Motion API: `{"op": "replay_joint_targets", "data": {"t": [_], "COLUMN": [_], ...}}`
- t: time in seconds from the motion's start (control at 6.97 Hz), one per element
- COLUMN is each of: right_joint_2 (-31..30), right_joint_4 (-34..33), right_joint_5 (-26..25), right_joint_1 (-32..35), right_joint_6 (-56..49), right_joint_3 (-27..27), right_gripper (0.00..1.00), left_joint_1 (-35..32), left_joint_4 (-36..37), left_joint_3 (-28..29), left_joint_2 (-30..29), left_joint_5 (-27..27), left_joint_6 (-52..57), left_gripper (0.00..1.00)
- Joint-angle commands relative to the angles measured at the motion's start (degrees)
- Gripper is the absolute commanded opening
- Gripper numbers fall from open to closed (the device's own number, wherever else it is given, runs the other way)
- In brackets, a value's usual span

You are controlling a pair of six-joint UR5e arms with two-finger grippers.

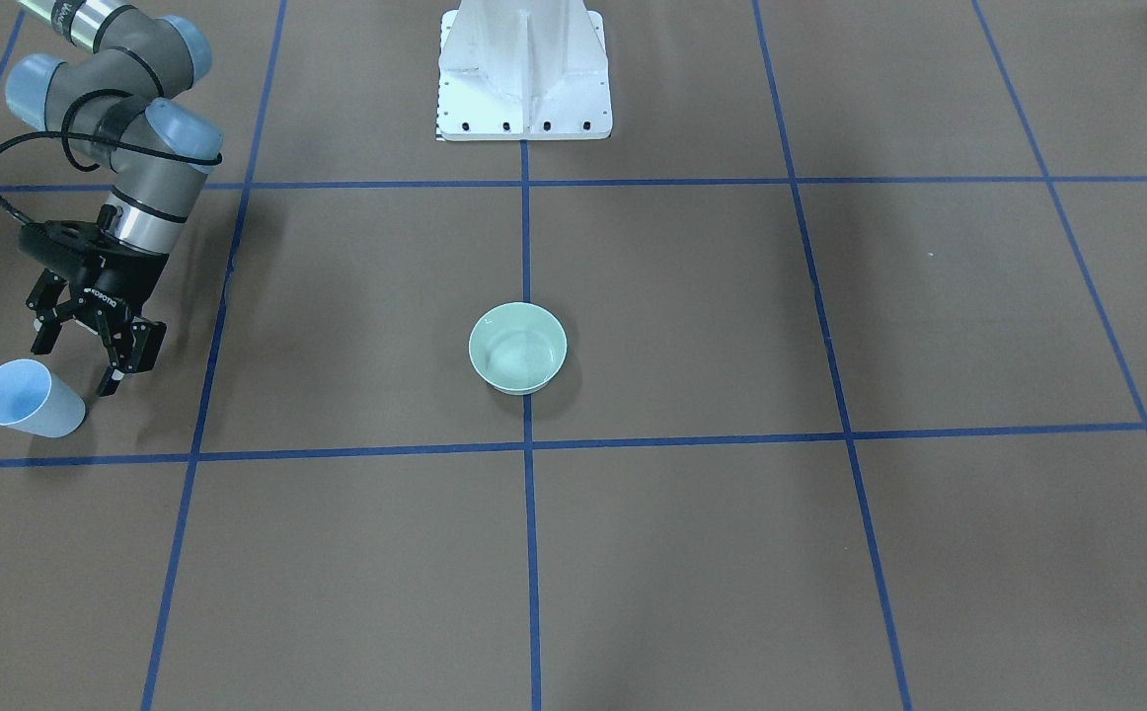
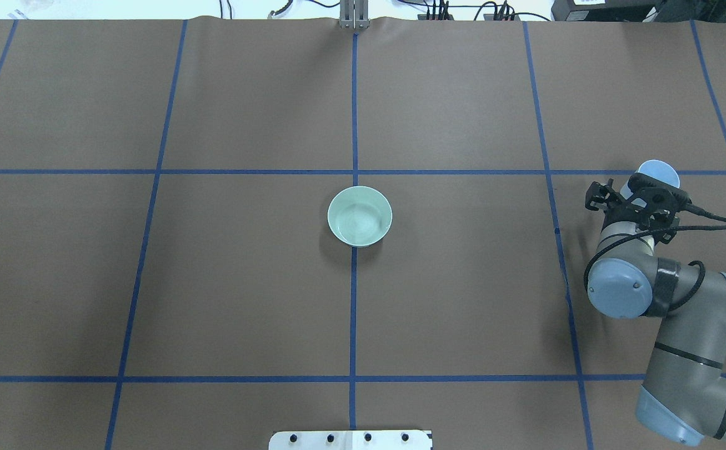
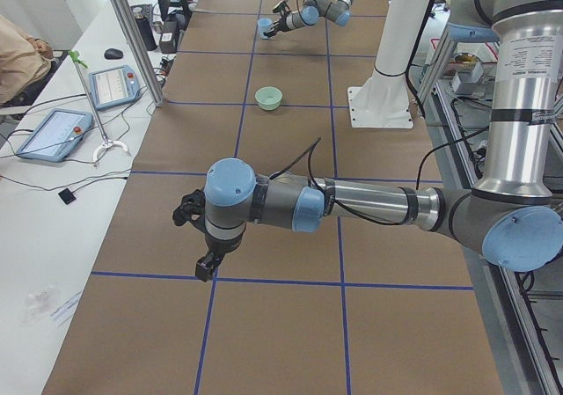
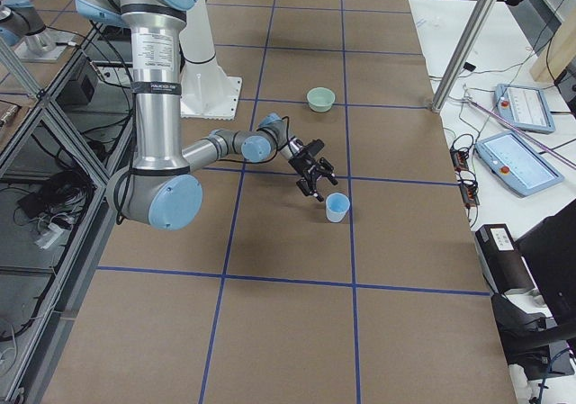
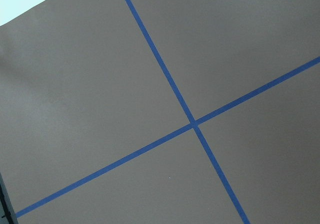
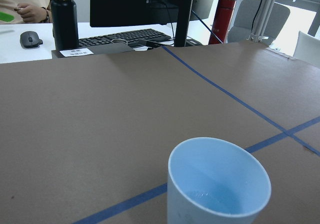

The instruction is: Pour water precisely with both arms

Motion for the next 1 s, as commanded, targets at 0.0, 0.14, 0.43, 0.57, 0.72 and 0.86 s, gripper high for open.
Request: {"op": "replay_joint_targets", "data": {"t": [0.0,0.14,0.43,0.57,0.72,0.86], "right_joint_2": [0.21,0.21,0.21,0.21,0.3,0.3], "right_joint_4": [0.0,0.0,0.0,0.0,0.52,4.01], "right_joint_5": [-1.51,-2.03,-2.82,-3.09,-3.09,-3.18], "right_joint_1": [-0.04,0.05,1.27,2.32,3.03,3.21], "right_joint_6": [0.61,0.61,0.52,0.43,0.43,0.34], "right_joint_3": [-2.07,-2.77,-3.47,-4.0,-4.53,-6.97], "right_gripper": [0.99,0.99,0.99,0.99,0.99,0.99], "left_joint_1": [0.0,0.0,0.0,0.0,0.0,0.0], "left_joint_4": [0.0,0.0,0.0,0.0,0.0,-0.09], "left_joint_3": [-0.07,-0.07,0.02,0.02,0.02,0.02], "left_joint_2": [0.0,0.0,0.0,0.0,0.0,0.0], "left_joint_5": [0.0,0.0,0.0,0.0,0.0,0.0], "left_joint_6": [-0.01,-0.01,-0.01,-0.01,-0.01,-0.01], "left_gripper": [1.0,1.0,1.0,1.0,1.0,1.0]}}
